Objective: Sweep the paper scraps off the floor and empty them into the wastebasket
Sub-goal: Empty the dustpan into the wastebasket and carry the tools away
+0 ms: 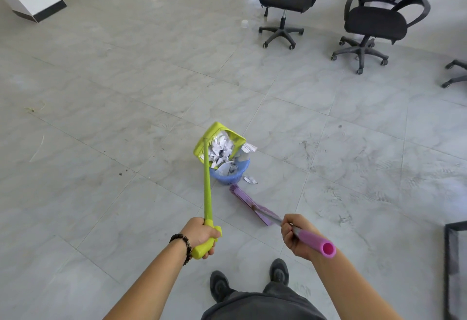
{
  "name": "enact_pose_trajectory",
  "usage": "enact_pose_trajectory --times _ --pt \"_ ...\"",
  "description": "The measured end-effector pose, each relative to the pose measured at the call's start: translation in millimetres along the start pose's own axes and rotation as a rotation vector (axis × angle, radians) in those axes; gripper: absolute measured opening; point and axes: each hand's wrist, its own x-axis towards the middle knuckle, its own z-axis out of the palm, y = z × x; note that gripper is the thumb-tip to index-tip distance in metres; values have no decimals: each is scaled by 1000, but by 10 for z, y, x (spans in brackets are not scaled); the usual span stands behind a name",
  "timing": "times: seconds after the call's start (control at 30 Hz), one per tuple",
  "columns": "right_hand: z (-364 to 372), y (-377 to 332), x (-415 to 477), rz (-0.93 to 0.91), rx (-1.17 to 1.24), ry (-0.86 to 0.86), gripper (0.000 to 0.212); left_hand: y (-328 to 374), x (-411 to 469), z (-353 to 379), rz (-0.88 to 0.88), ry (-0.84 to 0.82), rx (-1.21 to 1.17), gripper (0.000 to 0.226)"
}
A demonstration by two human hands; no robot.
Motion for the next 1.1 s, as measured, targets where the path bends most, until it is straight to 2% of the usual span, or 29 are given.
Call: enact_pose_trajectory --times 0.23,0.47,0.73,0.83,0.97,1.1 --pt "16 -28 32 3 7 -10 11 -214 -24 -9 -1 85 273 6" --pt "4 -17 34 27 -27 -9 9 -137 -11 -18 -33 -8 89 6" --pt "-5 7 50 32 -62 3 13 -199 -129 10 44 105 -4 10" --pt "40 35 47 33 -87 6 15 -244 -137 13 70 144 23 18" --pt "24 95 65 33 -111 16 12 -344 -101 57 47 180 139 14" --pt "-58 136 69 29 -113 24 11 -433 -46 56 -9 146 239 11"
